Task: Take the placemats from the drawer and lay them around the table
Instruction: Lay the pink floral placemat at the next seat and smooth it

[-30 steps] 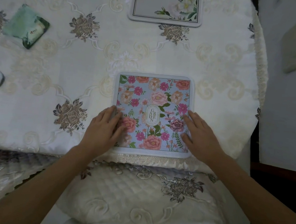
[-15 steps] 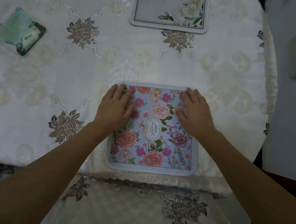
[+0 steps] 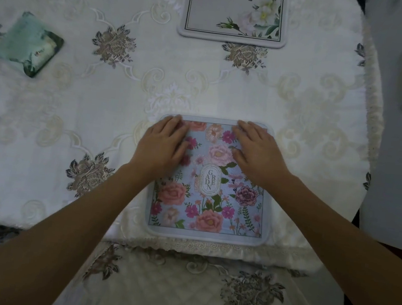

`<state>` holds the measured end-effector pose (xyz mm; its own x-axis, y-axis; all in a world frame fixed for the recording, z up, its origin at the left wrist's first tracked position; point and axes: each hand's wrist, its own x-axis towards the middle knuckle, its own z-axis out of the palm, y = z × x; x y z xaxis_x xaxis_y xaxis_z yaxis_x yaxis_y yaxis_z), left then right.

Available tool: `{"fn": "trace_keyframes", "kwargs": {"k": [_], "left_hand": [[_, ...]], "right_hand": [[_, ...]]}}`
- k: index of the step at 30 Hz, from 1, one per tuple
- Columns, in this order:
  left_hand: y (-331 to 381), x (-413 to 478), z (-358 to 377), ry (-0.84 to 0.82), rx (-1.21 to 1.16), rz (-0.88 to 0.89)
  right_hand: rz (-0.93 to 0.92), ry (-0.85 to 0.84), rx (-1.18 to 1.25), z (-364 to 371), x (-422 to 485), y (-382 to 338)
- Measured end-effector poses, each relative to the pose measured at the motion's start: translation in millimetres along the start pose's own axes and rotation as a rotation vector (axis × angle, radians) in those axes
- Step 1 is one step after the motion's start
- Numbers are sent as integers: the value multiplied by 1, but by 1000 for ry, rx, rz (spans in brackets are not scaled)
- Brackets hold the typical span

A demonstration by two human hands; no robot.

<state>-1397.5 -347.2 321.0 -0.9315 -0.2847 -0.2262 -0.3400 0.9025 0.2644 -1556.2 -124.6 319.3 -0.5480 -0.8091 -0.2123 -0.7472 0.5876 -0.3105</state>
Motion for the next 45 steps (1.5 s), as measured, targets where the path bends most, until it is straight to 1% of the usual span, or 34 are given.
{"fn": "trace_keyframes", "kwargs": {"k": [3, 6, 8, 12, 16, 21, 24, 27, 32, 37, 45], "left_hand": [[-12, -6, -2, 8, 0, -41], [-3, -2, 0, 17, -9, -57], [11, 4, 1, 19, -11, -16], [38, 18, 3, -38, 21, 135], [33, 19, 3, -20, 66, 147], [-1, 1, -2, -18, 48, -1], [-15, -11, -8, -38, 25, -55], [-18, -22, -10, -63, 16, -65], [-14, -56, 0, -88, 10, -67], [-10, -108, 6, -156, 61, -45], [6, -173, 17, -219, -16, -66]], "right_hand": [[11, 16, -22, 1, -6, 1], [24, 14, 5, 3, 2, -10], [-13, -14, 12, 4, 11, -22], [-86, -29, 5, 5, 26, -38], [-74, -24, -11, 1, 20, -24], [13, 42, 15, -3, -9, 10], [66, 70, 33, -4, -25, 26], [89, 63, 46, -1, -37, 30], [153, 1, 82, 6, -64, 21], [133, -37, 86, 19, -121, 4], [116, -92, 101, 38, -204, -18]]}}
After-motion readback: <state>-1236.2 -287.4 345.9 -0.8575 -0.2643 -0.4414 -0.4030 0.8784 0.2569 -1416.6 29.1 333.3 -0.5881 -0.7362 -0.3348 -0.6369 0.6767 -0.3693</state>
